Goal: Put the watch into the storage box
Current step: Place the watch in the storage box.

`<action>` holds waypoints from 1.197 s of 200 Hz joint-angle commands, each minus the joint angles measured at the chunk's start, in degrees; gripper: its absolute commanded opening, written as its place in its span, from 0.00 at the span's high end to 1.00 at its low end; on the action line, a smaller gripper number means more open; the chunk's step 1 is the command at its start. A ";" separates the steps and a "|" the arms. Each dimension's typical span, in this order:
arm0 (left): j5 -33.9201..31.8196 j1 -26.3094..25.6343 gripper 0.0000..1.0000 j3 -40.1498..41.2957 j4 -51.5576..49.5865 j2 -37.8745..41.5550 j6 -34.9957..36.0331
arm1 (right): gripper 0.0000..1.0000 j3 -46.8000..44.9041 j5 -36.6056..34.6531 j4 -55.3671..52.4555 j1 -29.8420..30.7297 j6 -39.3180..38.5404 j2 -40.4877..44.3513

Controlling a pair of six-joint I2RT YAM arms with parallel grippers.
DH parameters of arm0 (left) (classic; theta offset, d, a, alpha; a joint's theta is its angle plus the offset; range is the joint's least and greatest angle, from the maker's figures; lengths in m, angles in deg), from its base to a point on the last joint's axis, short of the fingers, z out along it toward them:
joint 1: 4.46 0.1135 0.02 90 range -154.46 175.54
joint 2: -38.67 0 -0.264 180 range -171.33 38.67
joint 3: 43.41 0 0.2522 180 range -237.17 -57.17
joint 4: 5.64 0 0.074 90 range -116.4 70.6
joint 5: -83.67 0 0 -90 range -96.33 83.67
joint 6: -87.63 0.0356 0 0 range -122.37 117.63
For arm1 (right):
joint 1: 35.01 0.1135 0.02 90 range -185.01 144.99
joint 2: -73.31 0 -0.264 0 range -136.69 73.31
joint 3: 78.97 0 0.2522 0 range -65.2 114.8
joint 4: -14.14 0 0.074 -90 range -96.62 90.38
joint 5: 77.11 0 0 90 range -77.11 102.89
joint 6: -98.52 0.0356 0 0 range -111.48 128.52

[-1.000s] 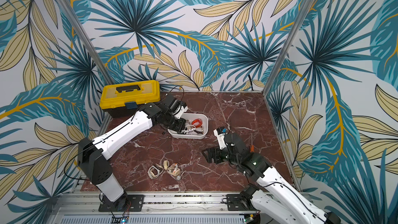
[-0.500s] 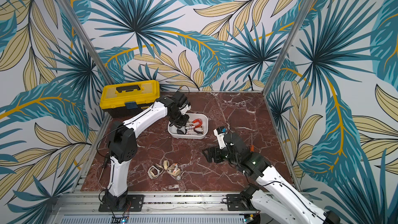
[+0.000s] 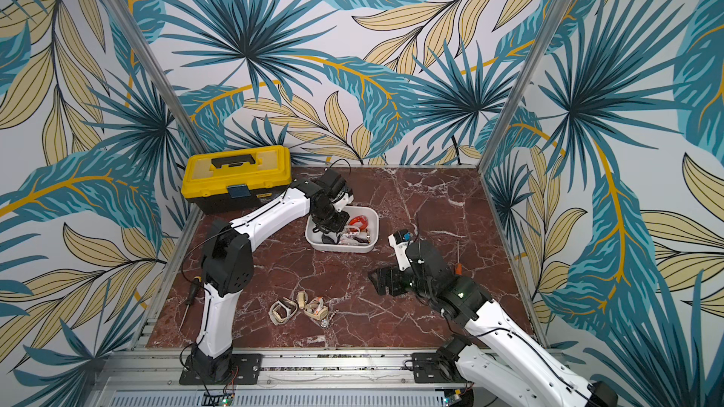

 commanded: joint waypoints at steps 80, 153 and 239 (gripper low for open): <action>-1.09 -1.77 0.76 6.59 5.01 -0.39 -0.66 | 0.06 -1.14 -1.21 -1.57 0.12 0.93 2.22; -2.13 -2.06 0.37 8.36 7.36 10.05 -2.25 | 0.06 -1.22 -0.46 0.62 0.16 1.72 0.14; -0.32 -2.67 0.00 41.68 35.27 52.44 -4.77 | 0.05 -7.58 20.59 24.33 0.16 6.97 -10.90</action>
